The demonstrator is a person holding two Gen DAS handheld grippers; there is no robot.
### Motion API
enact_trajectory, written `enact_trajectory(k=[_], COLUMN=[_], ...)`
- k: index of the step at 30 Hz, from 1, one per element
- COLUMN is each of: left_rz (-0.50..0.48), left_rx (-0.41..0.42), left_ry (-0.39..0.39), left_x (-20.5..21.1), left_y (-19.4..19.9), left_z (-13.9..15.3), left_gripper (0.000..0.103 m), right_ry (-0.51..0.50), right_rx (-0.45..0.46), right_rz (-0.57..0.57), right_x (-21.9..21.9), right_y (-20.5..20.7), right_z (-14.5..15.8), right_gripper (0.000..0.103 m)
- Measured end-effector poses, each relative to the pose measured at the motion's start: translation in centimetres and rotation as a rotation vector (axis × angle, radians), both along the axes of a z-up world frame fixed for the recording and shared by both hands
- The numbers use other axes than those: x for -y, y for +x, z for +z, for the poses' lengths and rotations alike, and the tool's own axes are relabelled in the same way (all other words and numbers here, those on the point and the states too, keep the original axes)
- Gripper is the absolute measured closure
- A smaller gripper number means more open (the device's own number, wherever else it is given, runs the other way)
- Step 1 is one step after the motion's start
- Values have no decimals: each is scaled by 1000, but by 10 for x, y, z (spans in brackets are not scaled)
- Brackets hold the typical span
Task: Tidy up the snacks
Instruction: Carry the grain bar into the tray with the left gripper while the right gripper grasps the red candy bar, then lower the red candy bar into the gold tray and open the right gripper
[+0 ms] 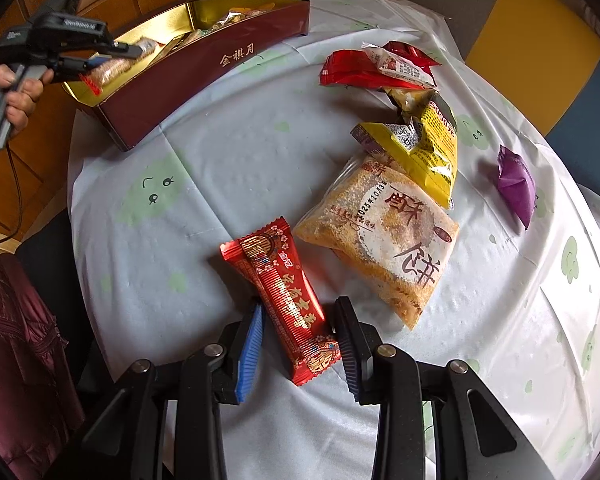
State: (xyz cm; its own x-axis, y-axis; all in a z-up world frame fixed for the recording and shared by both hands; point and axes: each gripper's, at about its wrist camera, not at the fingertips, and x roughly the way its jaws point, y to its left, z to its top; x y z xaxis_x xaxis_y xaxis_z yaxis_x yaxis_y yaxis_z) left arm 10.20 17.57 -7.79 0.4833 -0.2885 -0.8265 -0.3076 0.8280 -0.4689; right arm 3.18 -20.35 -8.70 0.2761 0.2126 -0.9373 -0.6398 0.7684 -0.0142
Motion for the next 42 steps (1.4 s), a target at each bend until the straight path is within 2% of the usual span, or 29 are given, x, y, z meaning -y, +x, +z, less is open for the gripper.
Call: enact_trajectory(k=[8, 15, 20, 27, 33, 36, 42], left_rz=[-47, -31, -55, -119, -120, -120, -100], left_rx=[-6, 2, 52, 165, 203, 222, 230], left_ry=[59, 161, 272, 443, 488, 513, 523], left_x=[12, 8, 12, 32, 35, 34, 29], left_y=[4, -4, -19, -34, -38, -43, -48], left_z=[-2, 12, 26, 49, 56, 59, 61], left_gripper=[72, 67, 67, 67, 66, 66, 66], right_ry=[0, -4, -14, -5, 13, 65, 203], right_rx=[-1, 4, 8, -1, 6, 18, 84], right_rz=[-1, -1, -14, -41, -41, -71, -63], right_x=[0, -1, -2, -11, -26, -27, -52], right_y=[0, 0, -1, -6, -12, -10, 2], right_z=[0, -1, 0, 6, 10, 21, 67], right_gripper=[67, 67, 67, 76, 79, 80, 80])
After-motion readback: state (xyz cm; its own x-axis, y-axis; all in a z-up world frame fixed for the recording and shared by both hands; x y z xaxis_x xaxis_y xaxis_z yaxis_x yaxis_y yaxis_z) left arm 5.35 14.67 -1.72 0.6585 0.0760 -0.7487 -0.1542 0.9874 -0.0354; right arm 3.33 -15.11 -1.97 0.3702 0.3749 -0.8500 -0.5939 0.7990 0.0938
